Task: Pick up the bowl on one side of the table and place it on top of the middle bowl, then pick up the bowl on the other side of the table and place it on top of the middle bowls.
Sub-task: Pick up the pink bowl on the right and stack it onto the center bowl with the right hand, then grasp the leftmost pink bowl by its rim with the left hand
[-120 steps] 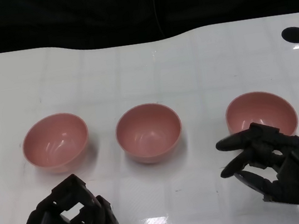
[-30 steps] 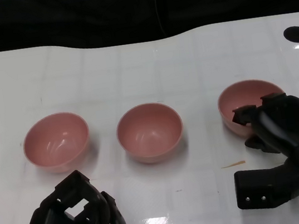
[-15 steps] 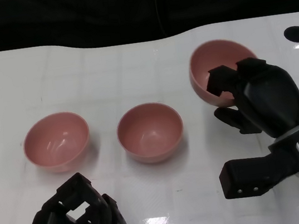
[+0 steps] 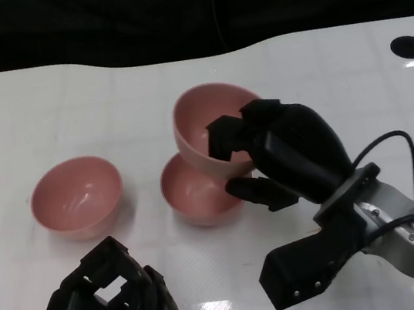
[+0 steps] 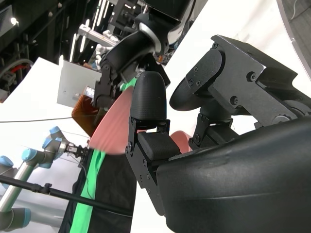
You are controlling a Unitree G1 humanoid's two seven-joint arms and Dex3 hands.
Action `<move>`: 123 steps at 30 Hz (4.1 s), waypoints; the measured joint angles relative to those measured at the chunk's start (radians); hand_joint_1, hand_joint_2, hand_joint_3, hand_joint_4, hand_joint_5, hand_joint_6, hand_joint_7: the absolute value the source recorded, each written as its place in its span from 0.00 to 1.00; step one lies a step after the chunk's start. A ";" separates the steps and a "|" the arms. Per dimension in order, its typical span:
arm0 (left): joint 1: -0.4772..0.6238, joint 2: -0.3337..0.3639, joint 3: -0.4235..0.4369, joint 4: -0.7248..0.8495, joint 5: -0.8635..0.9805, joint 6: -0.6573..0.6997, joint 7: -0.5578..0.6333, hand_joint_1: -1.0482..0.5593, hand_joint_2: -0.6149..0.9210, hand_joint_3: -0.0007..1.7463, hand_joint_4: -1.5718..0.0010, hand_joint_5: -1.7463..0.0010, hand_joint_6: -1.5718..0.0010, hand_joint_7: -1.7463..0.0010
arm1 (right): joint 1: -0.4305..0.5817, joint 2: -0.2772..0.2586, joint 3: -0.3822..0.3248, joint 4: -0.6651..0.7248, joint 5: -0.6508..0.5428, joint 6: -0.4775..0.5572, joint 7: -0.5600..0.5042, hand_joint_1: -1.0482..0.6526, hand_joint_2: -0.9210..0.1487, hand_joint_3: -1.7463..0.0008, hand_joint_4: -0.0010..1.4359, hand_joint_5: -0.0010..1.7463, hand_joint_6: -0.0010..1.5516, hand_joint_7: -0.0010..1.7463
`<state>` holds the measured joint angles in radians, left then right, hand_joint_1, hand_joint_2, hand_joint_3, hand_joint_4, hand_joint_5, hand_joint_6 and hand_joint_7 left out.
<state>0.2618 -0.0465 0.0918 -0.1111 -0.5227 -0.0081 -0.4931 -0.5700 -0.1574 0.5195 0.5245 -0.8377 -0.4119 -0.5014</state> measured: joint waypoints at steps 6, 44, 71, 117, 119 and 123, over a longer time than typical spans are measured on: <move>-0.005 -0.002 -0.002 0.008 -0.003 0.000 0.000 0.62 0.69 0.76 0.47 0.04 0.47 0.18 | -0.082 0.057 0.051 0.171 -0.022 -0.017 -0.004 0.49 0.47 0.29 0.67 1.00 0.48 1.00; 0.003 -0.015 -0.017 0.004 0.007 -0.019 0.021 0.61 0.71 0.72 0.46 0.06 0.46 0.19 | -0.221 0.077 0.227 0.307 -0.098 0.107 0.215 0.16 0.00 0.67 0.24 0.12 0.29 0.00; 0.004 -0.010 -0.016 0.004 0.002 -0.015 0.021 0.60 0.69 0.74 0.46 0.03 0.47 0.17 | -0.098 0.011 0.219 0.168 -0.113 0.170 0.308 0.12 0.00 0.68 0.08 0.07 0.07 0.00; 0.003 -0.008 -0.001 -0.045 0.079 -0.027 0.111 0.58 0.68 0.75 0.47 0.00 0.51 0.08 | 0.595 -0.049 -0.257 -0.321 0.835 -0.310 0.585 0.53 0.37 0.36 0.63 0.82 0.60 0.55; 0.003 -0.008 0.000 -0.048 0.078 -0.027 0.115 0.58 0.68 0.75 0.47 0.00 0.51 0.08 | 0.623 -0.049 -0.265 -0.355 0.874 -0.289 0.628 0.55 0.46 0.26 0.65 0.86 0.61 0.60; 0.008 -0.008 0.005 -0.075 0.087 -0.019 0.146 0.58 0.69 0.73 0.50 0.02 0.51 0.12 | 0.680 -0.048 -0.293 -0.409 0.955 -0.219 0.699 0.55 0.56 0.15 0.61 0.98 0.55 0.80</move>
<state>0.2700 -0.0545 0.0964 -0.1862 -0.4354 -0.0273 -0.3474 0.1095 -0.2058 0.2269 0.1159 0.1170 -0.6310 0.1974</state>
